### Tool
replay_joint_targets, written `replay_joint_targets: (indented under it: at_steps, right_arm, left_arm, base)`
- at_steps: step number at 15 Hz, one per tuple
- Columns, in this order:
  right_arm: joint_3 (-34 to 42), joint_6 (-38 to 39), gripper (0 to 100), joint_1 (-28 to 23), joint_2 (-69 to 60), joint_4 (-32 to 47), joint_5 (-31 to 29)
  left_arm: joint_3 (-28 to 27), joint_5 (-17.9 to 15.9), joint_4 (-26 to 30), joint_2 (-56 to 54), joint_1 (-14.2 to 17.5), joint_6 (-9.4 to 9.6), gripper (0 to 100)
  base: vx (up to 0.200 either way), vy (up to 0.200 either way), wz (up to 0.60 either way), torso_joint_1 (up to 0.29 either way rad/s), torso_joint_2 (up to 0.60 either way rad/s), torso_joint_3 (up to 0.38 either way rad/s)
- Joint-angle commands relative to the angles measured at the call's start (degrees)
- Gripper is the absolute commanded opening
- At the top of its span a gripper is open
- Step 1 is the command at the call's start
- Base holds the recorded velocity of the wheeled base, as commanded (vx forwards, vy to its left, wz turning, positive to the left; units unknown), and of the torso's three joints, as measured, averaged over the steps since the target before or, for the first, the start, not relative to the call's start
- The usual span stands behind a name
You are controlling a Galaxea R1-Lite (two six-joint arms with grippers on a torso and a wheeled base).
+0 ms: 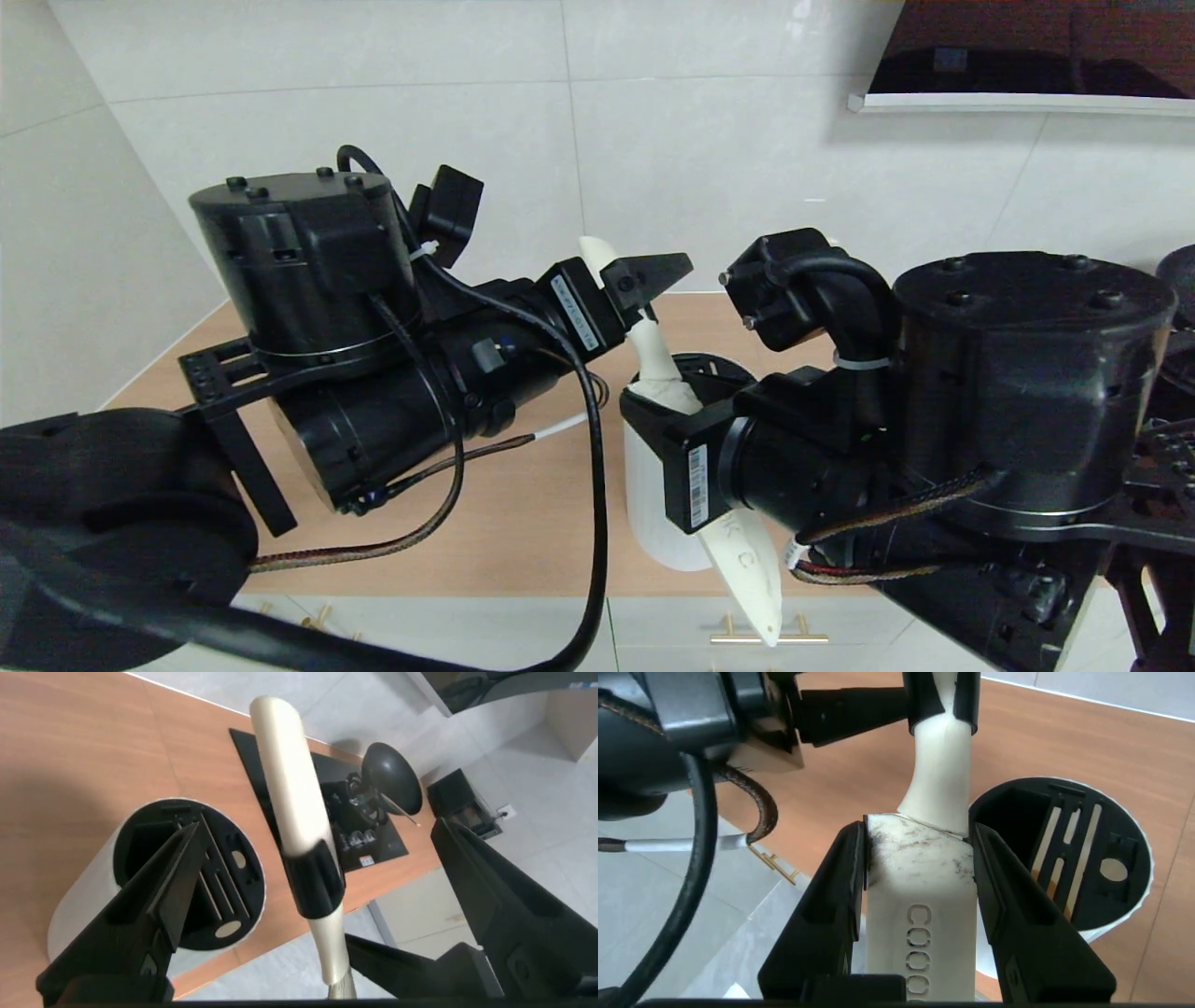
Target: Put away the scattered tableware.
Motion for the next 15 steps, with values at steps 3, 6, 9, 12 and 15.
replay_joint_targets:
  at_steps: [3, 6, 9, 12, 15]
  right_arm:
    - [0.07, 0.04, 0, 0.12, 0.02, 0.04, -0.01]
    - [0.07, -0.05, 0, 0.12, 0.02, -0.05, -0.01]
    - [0.07, 0.04, 0, 0.12, -0.07, -0.05, -0.01]
    - [0.07, 0.04, 0, 0.12, -0.07, -0.05, -0.01]
    - [0.07, 0.04, 0, 0.12, -0.07, -0.05, -0.01]
  left_arm:
    - [0.18, 0.02, -0.05, 0.27, -0.61, -0.03, 0]
    - [0.26, 0.02, 0.04, 0.36, -1.23, 0.06, 0]
    - [0.18, 0.11, -0.05, 0.54, -1.23, 0.06, 0]
    - [0.09, 0.20, -0.14, 0.45, -1.23, 0.06, 0]
    - [0.09, 0.29, -0.05, 0.54, -1.23, 0.06, 0]
  base:
    - [0.000, 0.000, 0.00, 0.000, 0.00, 0.000]
    - [0.000, 0.000, 0.00, 0.000, 0.00, 0.000]
    - [0.000, 0.000, 0.00, 0.000, 0.00, 0.000]
    - [0.000, 0.000, 0.00, 0.000, 0.00, 0.000]
    - [0.000, 0.000, 0.00, 0.000, 0.00, 0.000]
